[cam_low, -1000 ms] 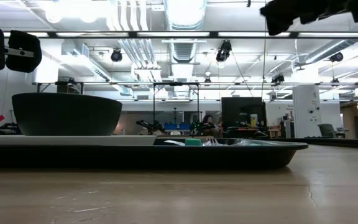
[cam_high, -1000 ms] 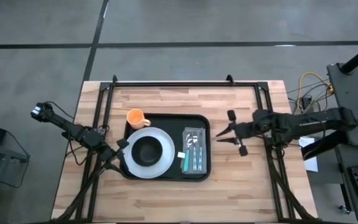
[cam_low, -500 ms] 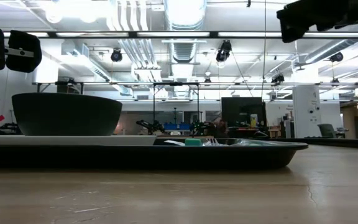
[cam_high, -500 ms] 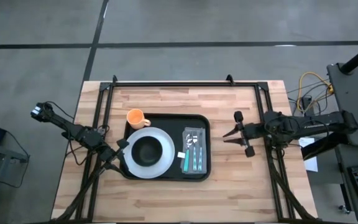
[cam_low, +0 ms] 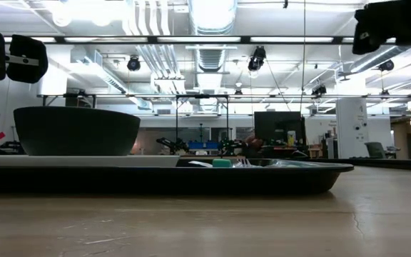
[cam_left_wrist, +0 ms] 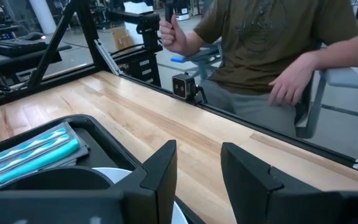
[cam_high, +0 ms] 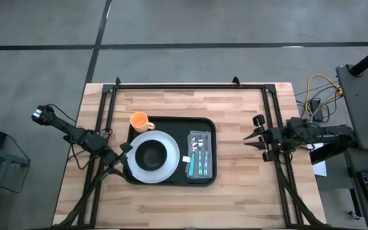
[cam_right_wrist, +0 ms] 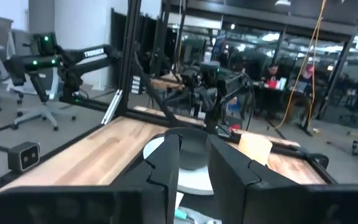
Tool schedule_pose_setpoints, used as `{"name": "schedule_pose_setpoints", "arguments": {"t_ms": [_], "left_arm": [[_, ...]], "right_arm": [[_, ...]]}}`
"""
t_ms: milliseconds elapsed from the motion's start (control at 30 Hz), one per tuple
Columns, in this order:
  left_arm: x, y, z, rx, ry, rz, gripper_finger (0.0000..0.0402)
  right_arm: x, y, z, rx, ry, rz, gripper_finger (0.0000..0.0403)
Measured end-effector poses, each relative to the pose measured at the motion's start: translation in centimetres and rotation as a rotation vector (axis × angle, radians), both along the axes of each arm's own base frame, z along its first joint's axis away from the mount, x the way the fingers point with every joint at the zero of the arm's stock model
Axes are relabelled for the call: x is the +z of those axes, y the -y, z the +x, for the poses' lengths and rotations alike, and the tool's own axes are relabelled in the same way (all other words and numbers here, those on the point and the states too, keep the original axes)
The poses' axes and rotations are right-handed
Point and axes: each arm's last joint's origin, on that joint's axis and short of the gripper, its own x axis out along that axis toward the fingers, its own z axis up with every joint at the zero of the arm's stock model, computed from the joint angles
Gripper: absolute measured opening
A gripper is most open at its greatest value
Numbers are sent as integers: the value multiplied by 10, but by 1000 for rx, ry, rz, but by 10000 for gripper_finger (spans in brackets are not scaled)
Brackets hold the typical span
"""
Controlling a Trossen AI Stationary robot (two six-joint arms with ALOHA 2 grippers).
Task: Set up tray
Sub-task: Return to Home Position
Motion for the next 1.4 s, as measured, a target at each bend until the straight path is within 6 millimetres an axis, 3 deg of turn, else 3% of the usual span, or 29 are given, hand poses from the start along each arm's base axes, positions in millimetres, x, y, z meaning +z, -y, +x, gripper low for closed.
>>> {"name": "schedule_pose_setpoints", "arguments": {"t_ms": [167,433,1067,1400], "left_arm": [[0,0,0,0,0,0,107],[0,0,0,0,-1,0,107],[0,0,0,0,1,-1,107],[0,0,0,0,1,-1,107]], "right_arm": [[-15,1,-8,0,47,1,69],[-40,0,-1,-1,-33,-20,82],[-46,0,0,-4,-78,-78,68],[-46,0,0,-4,-78,-78,80]]}}
